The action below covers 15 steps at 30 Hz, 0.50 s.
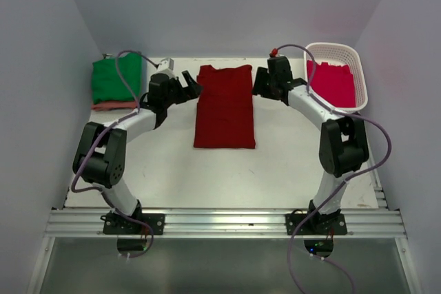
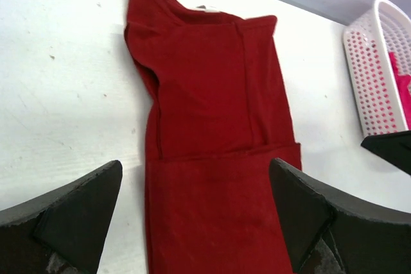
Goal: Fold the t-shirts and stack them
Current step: Fold the tshirt
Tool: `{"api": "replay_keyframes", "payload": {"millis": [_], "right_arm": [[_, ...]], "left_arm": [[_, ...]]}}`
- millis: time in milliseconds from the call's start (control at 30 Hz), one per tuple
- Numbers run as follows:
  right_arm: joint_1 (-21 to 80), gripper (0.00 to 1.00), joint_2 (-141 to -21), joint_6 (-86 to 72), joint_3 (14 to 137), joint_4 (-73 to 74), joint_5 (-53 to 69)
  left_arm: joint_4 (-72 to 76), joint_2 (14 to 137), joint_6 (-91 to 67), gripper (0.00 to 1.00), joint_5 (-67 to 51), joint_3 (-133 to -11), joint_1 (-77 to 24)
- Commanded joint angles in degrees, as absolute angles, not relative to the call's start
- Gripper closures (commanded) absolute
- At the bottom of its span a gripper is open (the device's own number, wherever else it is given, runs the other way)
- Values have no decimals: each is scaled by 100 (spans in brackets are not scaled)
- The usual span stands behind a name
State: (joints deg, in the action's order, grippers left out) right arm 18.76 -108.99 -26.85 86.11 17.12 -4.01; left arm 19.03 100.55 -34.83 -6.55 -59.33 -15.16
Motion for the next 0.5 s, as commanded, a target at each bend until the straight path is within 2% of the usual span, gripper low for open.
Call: {"api": "replay_keyframes", "payload": {"millis": [0,267,467], "right_arm": [[1916,39,-9969,-2575,7903,1573,-510],[1995,39,-8615,-2997,6066,1433,368],[2057,40,-8507,-3296,5116,1029,957]], "left_arm": [[2154,9397,-3445,0,-1071,-5486,-1573],[1758,8623,-3296,0,-1809,-3877,-1714],[1714,8516,-3165,0,-2320,-3226,-1723]]}}
